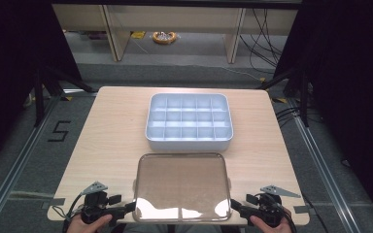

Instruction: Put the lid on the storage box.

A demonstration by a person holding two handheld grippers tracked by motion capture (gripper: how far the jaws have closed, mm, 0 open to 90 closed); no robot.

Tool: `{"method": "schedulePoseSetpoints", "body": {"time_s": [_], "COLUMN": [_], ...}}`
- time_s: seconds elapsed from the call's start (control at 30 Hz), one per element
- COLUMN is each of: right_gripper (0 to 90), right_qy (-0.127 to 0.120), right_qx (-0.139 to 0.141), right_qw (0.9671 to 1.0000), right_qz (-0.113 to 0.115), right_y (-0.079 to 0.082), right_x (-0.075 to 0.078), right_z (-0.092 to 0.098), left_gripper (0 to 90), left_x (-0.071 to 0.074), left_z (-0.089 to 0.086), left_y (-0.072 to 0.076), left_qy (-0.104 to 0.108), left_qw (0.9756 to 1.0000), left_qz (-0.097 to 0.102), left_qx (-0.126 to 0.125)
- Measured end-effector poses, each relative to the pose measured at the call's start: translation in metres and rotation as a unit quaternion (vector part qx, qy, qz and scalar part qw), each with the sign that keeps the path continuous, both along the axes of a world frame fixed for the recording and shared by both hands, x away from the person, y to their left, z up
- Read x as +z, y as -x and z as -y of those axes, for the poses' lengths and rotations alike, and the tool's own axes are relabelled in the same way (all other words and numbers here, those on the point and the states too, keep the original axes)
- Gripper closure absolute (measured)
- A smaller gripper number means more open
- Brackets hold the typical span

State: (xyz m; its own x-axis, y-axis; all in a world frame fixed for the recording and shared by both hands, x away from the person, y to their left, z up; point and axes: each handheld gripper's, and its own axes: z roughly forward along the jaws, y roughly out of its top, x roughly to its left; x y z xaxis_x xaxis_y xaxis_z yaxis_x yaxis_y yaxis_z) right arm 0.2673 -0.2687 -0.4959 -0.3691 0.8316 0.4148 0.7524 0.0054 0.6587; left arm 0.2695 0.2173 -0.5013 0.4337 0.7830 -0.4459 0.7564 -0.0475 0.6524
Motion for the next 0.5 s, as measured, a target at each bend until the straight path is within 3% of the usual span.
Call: {"method": "schedulePoseSetpoints", "body": {"time_s": [0.07,0.17,0.2,0.23,0.3,0.33,0.37,0.43,0.5], "right_gripper": [24.6,24.9,25.1,25.3,25.6,25.6,25.6,25.7,25.6], "right_qy": [-0.008,-0.002,-0.016,-0.006,-0.019,-0.004,-0.020,-0.029,-0.019], "right_qx": [-0.006,-0.001,-0.003,-0.006,-0.006,-0.006,-0.006,-0.008,-0.007], "right_qw": [0.9999,1.0000,0.9999,1.0000,0.9997,1.0000,0.9997,0.9992,0.9996], "right_qz": [-0.010,-0.001,-0.005,0.000,-0.011,0.000,-0.015,-0.024,-0.018], "right_y": [0.0010,-0.0002,0.0003,-0.0014,0.0002,-0.0011,0.0001,0.0014,0.0005], "right_x": [0.0011,0.0002,-0.0001,-0.0016,0.0006,-0.0008,-0.0005,0.0015,0.0008], "right_z": [-0.0014,-0.0004,-0.0014,-0.0006,-0.0014,-0.0010,-0.0031,-0.0043,-0.0044], "left_gripper": [25.4,25.2,25.1,25.1,24.7,24.5,24.4,24.3,23.9], "left_x": [-0.0005,-0.0003,-0.0005,-0.0007,-0.0012,-0.0011,-0.0011,-0.0016,-0.0027], "left_z": [0.0002,0.0003,0.0004,0.0004,0.0011,0.0013,0.0016,0.0021,0.0046], "left_y": [0.0001,-0.0003,-0.0003,-0.0001,-0.0002,-0.0003,-0.0003,0.0001,0.0005], "left_qy": [-0.001,0.000,0.000,0.001,0.001,0.001,0.002,0.014,0.018], "left_qw": [1.0000,1.0000,1.0000,1.0000,1.0000,1.0000,1.0000,0.9998,0.9995], "left_qz": [-0.001,-0.002,-0.003,-0.005,-0.007,-0.007,-0.007,-0.014,-0.023], "left_qx": [-0.001,-0.002,-0.004,-0.005,-0.004,-0.004,-0.004,-0.006,-0.008]}}
